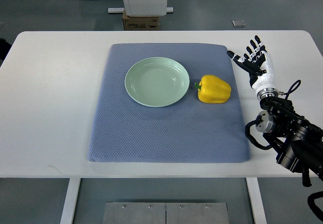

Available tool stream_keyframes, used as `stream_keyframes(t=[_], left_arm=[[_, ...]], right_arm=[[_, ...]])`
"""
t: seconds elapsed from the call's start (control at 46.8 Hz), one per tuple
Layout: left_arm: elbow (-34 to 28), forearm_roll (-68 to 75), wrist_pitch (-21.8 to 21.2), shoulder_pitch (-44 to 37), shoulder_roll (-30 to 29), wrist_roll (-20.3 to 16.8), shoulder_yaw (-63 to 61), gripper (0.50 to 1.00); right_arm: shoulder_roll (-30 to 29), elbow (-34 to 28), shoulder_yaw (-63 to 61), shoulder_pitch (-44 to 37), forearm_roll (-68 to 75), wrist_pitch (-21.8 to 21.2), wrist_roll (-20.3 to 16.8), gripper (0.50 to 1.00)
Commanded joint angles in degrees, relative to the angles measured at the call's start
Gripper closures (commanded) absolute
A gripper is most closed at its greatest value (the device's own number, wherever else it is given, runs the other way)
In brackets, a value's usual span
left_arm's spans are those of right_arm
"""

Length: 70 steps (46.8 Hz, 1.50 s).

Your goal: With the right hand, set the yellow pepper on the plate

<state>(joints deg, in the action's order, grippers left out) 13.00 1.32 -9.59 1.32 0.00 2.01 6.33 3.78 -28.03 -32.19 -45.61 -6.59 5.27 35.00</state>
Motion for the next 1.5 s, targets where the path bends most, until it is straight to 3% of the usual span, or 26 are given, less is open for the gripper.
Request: stream_keyframes(t=[0.0, 1.475], left_arm=[[0.0, 0.2, -0.1, 0.0, 0.0, 0.0, 0.0, 0.500], [0.0, 0.1, 0.0, 0.2, 0.0, 0.0, 0.0, 0.500]], right_arm=[[0.0, 0.0, 0.0, -0.1, 0.0, 0.0, 0.0, 0.500], [0.2, 0.0, 0.0, 0.4, 0.0, 0.0, 0.0, 0.500]])
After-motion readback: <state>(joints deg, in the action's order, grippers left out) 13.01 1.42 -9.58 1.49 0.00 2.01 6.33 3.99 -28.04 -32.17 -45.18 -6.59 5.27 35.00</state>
